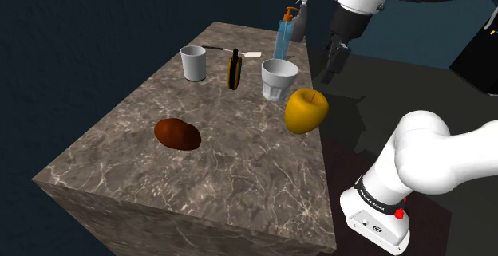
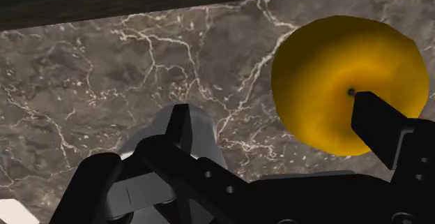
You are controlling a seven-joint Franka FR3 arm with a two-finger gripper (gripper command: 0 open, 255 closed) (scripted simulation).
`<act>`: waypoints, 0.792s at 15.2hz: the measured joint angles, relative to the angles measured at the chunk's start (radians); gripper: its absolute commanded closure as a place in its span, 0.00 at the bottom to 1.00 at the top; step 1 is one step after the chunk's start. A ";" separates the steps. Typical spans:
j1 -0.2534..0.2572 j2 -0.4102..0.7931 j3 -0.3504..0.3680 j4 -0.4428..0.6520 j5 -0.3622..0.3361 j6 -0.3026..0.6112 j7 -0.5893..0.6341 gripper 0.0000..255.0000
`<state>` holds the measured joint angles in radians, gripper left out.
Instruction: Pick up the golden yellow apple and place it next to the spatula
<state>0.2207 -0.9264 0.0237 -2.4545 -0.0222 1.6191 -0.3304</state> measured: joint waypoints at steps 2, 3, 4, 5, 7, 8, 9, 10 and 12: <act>0.066 -0.050 0.011 -0.020 0.001 0.015 -0.088 0.00; 0.100 -0.080 0.016 -0.032 0.003 0.020 -0.132 0.00; 0.137 -0.109 0.029 -0.045 0.009 0.027 -0.170 0.00; 0.161 -0.116 0.031 -0.045 0.009 0.036 -0.202 0.00; 0.183 -0.129 0.040 -0.063 0.014 0.053 -0.221 0.00; 0.186 -0.134 0.040 -0.078 0.013 0.065 -0.226 0.00; 0.188 -0.139 0.039 -0.094 0.013 0.077 -0.229 0.00; 0.189 -0.140 0.041 -0.109 0.014 0.091 -0.229 0.00; 0.189 -0.141 0.038 -0.137 0.012 0.119 -0.231 0.00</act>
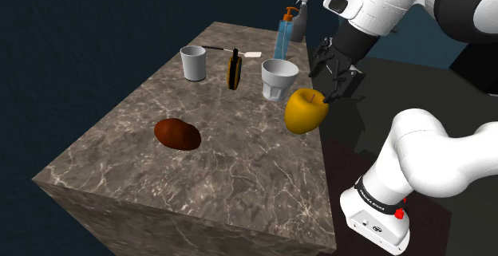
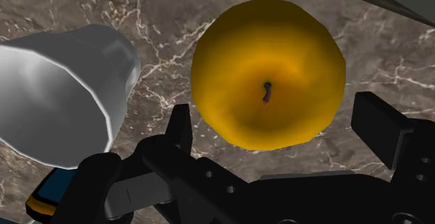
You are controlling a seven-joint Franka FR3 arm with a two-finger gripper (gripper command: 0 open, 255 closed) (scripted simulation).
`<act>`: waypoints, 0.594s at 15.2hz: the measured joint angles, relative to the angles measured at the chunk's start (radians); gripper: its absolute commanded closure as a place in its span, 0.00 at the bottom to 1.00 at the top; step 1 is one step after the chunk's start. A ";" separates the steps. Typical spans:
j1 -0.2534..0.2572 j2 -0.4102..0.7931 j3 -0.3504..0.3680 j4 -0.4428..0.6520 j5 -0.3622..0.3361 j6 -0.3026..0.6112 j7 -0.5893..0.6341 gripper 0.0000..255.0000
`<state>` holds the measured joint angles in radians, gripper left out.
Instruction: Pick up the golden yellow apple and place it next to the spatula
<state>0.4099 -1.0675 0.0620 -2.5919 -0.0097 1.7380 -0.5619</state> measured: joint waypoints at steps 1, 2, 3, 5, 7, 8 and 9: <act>0.001 -0.003 0.001 -0.011 0.001 0.008 0.001 0.00; 0.001 -0.002 0.001 -0.016 0.001 0.013 0.001 0.00; 0.001 -0.003 0.001 -0.018 0.001 0.015 0.001 0.00; 0.001 -0.003 0.001 -0.020 0.001 0.017 0.001 0.00; 0.001 -0.004 0.001 -0.021 0.001 0.017 0.001 0.00; 0.001 -0.004 0.001 -0.021 0.001 0.017 0.001 1.00; 0.001 -0.004 0.001 -0.021 0.001 0.017 0.001 1.00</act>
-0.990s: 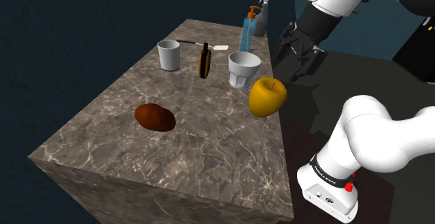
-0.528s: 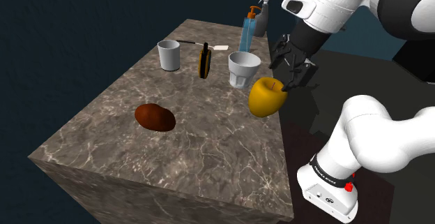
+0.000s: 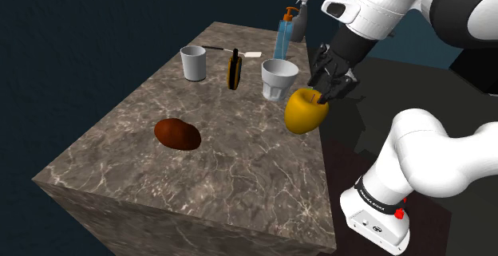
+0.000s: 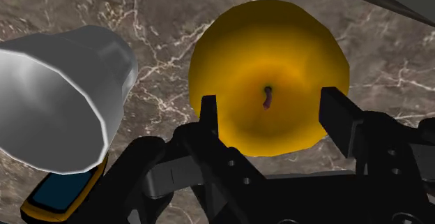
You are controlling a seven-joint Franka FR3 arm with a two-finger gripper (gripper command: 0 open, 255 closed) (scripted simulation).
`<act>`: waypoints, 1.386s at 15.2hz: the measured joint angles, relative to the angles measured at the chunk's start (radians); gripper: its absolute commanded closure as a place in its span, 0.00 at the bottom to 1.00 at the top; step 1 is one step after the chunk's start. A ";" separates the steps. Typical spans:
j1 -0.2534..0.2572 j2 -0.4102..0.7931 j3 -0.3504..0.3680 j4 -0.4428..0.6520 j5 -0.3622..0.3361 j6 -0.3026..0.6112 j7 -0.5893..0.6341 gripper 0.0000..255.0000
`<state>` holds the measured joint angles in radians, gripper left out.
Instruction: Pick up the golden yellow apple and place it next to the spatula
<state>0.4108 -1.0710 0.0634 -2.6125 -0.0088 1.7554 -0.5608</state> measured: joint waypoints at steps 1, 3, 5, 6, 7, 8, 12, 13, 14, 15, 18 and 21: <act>0.000 0.000 0.000 0.000 0.000 0.000 0.000 1.00; 0.000 0.000 0.000 0.000 0.000 0.000 0.000 1.00; 0.000 0.000 0.000 0.000 0.000 0.000 0.000 1.00; 0.000 0.000 0.000 0.000 0.000 0.000 0.000 1.00; 0.000 0.000 0.000 0.000 0.000 0.000 0.000 1.00; 0.000 0.000 0.000 0.000 0.000 0.000 0.000 1.00; -0.001 0.011 -0.001 0.034 -0.001 -0.023 -0.001 1.00; -0.001 0.014 0.000 0.048 0.000 -0.033 -0.001 1.00; -0.001 0.018 0.000 0.062 0.000 -0.044 0.000 1.00; -0.002 0.022 -0.002 0.078 -0.002 -0.056 -0.003 1.00; -0.004 0.041 -0.005 0.128 -0.004 -0.086 -0.006 1.00; -0.005 0.056 -0.003 0.177 -0.003 -0.120 -0.005 1.00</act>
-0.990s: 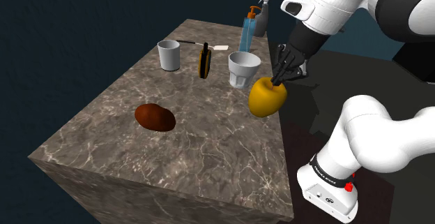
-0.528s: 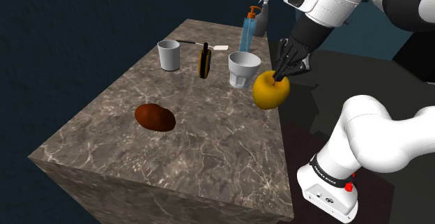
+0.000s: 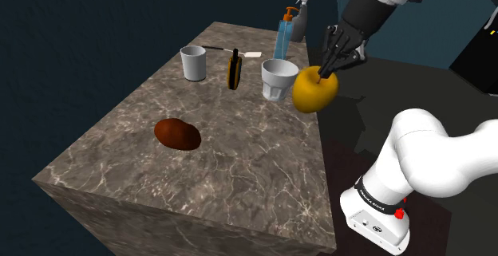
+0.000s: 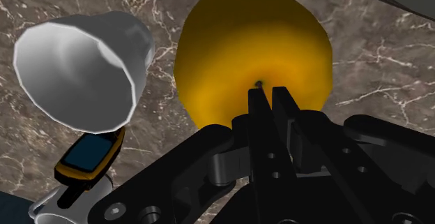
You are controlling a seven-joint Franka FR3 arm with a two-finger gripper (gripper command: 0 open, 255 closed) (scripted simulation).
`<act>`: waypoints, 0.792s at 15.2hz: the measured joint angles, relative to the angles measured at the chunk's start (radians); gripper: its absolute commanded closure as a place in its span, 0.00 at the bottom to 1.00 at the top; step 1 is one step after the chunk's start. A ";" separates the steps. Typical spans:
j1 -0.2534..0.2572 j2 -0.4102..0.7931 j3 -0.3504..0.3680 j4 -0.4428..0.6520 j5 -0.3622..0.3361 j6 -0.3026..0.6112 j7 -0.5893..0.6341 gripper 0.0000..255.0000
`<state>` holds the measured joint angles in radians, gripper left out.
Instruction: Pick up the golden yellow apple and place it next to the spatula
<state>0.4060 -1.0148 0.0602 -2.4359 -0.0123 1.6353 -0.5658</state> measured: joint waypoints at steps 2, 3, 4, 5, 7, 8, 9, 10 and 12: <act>-0.001 0.012 0.000 0.035 0.000 -0.023 0.000 1.00; -0.001 0.018 -0.001 0.050 -0.001 -0.032 -0.001 1.00; -0.001 0.024 0.000 0.065 0.000 -0.041 -0.001 1.00; -0.003 0.032 -0.003 0.082 -0.003 -0.049 -0.004 1.00; -0.004 0.044 -0.004 0.116 -0.004 -0.071 -0.006 1.00; -0.004 0.052 -0.003 0.135 -0.004 -0.083 -0.005 1.00; -0.005 0.062 -0.004 0.155 -0.004 -0.093 -0.006 1.00; -0.005 0.068 -0.003 0.172 -0.004 -0.104 -0.006 1.00; -0.006 0.086 -0.005 0.208 -0.006 -0.121 -0.008 1.00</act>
<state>0.3996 -0.9283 0.0551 -2.2283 -0.0181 1.5144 -0.5741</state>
